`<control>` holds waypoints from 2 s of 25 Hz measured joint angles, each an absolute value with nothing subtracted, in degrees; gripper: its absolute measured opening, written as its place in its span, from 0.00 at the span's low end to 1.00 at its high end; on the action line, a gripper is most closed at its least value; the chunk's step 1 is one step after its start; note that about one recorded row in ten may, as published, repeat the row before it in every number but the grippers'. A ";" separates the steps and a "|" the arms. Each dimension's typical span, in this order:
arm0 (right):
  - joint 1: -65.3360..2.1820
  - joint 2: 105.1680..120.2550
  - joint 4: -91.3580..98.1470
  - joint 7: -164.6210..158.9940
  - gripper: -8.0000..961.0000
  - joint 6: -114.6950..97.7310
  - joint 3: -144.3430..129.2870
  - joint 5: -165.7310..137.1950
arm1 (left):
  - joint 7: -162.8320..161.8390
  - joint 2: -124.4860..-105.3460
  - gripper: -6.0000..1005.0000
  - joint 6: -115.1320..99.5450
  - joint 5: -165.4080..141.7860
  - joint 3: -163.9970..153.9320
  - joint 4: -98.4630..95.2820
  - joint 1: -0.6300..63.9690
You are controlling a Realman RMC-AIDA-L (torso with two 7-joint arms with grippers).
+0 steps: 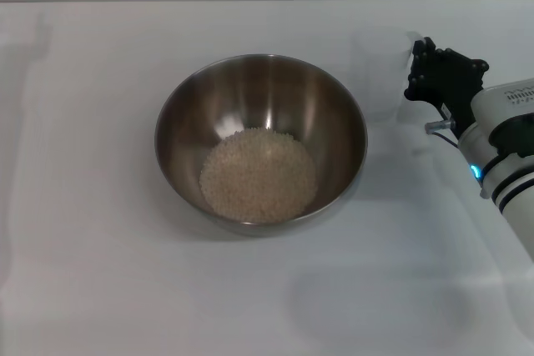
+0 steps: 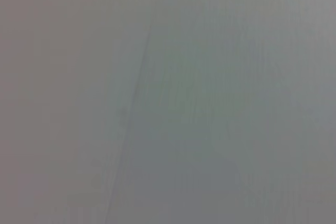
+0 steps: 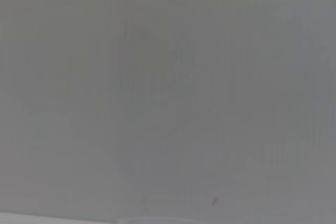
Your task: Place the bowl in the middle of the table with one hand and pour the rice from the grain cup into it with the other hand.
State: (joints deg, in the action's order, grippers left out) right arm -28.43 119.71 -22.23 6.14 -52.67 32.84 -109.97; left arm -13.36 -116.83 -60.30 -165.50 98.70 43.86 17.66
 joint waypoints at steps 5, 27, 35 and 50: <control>-29.05 119.63 -22.17 6.11 0.03 -50.08 33.12 -109.98 | -13.36 -116.95 0.66 -60.34 -165.50 98.70 43.86 17.64; -29.66 119.59 -21.75 6.15 0.10 -46.94 29.82 -110.81 | -13.36 -116.90 0.66 -60.47 -165.50 98.47 44.98 16.60; -26.96 119.60 -22.05 6.16 0.28 -50.71 26.52 -110.83 | -13.36 -116.81 0.66 -60.47 -165.50 98.18 45.17 16.13; -19.89 119.35 -16.73 0.61 0.34 -82.77 26.46 -110.25 | -11.38 -116.97 0.66 -60.35 -165.49 97.54 42.80 14.59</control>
State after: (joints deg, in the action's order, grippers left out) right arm -19.89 119.35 -16.73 0.61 -82.77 26.45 -110.25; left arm -11.38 -116.97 -60.35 -165.49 97.54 42.80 14.58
